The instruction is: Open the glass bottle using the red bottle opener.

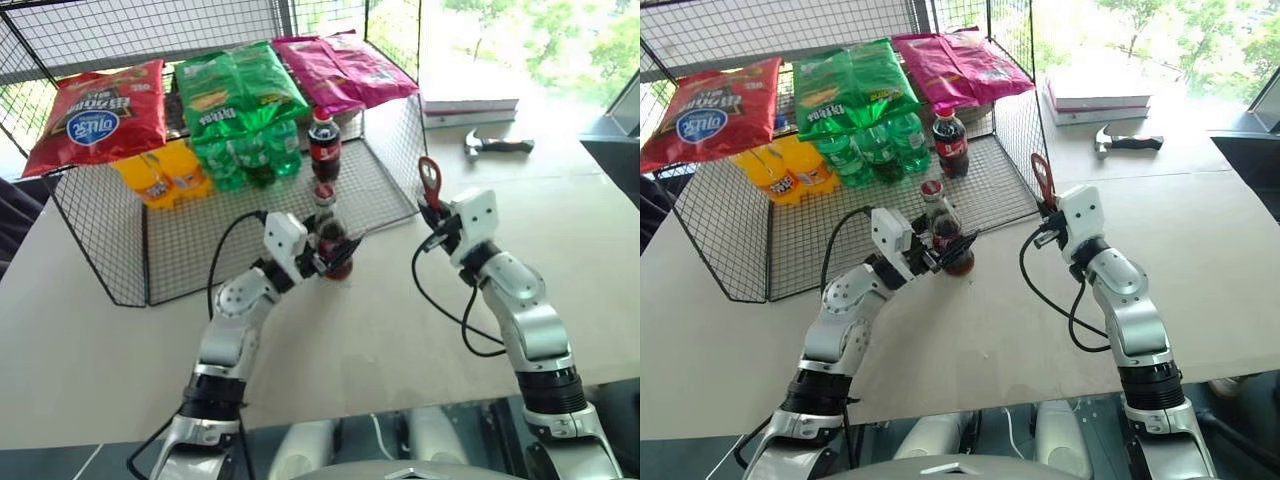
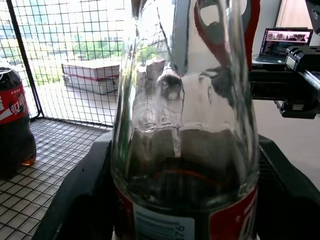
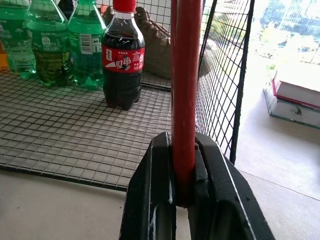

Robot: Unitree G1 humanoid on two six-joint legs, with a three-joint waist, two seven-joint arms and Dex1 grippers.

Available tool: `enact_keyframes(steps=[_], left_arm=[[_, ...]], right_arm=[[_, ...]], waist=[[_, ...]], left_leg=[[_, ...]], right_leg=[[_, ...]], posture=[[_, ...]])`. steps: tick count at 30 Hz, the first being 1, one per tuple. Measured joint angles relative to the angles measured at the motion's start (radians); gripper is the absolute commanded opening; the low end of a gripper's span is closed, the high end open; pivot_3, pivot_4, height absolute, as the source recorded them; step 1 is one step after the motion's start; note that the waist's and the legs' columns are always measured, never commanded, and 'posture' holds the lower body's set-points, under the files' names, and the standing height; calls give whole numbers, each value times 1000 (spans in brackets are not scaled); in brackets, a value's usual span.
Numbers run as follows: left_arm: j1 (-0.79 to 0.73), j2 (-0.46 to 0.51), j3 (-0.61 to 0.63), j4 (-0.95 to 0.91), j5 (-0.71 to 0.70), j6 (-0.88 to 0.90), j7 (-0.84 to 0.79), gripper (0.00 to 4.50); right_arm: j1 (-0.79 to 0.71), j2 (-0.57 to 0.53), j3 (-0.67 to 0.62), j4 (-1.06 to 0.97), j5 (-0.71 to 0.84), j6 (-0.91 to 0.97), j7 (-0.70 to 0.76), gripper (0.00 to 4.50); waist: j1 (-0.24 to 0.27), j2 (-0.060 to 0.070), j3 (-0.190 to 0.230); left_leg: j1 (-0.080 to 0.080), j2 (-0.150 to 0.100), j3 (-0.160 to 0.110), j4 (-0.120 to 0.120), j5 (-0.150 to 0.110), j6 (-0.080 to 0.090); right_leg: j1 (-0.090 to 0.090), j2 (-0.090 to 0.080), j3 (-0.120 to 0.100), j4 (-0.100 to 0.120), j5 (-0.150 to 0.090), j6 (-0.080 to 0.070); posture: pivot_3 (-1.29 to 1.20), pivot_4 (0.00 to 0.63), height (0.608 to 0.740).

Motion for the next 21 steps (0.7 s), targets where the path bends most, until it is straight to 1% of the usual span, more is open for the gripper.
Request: enact_keyframes(steps=[21], left_arm=[[-1,-4,9,-49,-38,-52,-28,4458]], right_arm=[[0,-3,0,0,0,0,4,0]], waist=[[0,0,0]], left_leg=[[0,0,0,0,0,0]], right_leg=[[0,0,0,0,0,0]], posture=[[0,150,740]])
